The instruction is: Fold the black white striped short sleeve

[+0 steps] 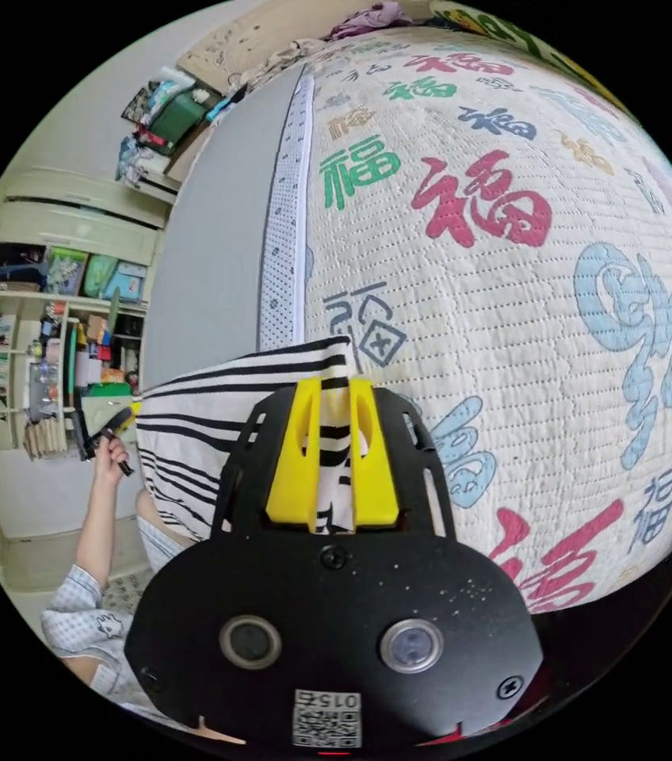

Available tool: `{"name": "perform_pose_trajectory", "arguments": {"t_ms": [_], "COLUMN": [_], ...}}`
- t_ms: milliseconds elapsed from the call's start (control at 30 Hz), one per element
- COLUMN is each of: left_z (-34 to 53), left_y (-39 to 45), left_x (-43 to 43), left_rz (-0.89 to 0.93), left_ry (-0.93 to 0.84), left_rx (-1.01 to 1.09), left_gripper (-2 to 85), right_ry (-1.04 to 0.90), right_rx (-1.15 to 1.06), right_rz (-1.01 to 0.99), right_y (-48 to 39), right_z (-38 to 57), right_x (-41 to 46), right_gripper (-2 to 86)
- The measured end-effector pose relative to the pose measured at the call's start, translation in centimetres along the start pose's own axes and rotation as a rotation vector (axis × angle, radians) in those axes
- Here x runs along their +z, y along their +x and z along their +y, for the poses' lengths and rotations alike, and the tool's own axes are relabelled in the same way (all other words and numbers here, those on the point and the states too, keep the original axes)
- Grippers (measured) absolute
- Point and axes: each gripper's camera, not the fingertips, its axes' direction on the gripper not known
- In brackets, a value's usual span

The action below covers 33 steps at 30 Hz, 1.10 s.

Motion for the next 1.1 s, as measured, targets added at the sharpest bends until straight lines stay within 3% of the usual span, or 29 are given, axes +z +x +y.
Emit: {"name": "perform_pose_trajectory", "arguments": {"t_ms": [133,433,600,700,867,1100], "left_z": [-0.4,-3.1,-2.5,1.1,14.9,32.9], "left_y": [0.9,4.3,4.0,3.6,3.3,4.9], "left_x": [-2.1,-2.9,-2.1,-4.1,-10.2,-16.5], "left_rz": [-0.007,-0.079,-0.135,-0.146,-0.141,-0.175], "left_ry": [0.045,0.121,0.065,0.128,0.31,0.647], "left_rx": [0.054,0.114,0.085,0.104,0.222,0.193], "left_gripper": [1.7,0.8,0.8,0.6,0.1,0.1], "right_ry": [0.043,0.204,0.097,0.156,0.299,0.691], "right_rx": [-0.033,0.037,0.109,0.071,-0.013,0.087], "right_rz": [0.02,0.156,0.148,0.183,0.101,0.003], "right_y": [0.0,-0.9,-0.1,0.9,3.0,2.2], "right_z": [0.4,1.5,4.0,10.2,27.3,55.0], "right_x": [-1.3,-2.3,-0.9,-1.6,-2.7,-4.0], "right_gripper": [-0.2,-0.6,3.3,4.1,1.0,-0.3]}}
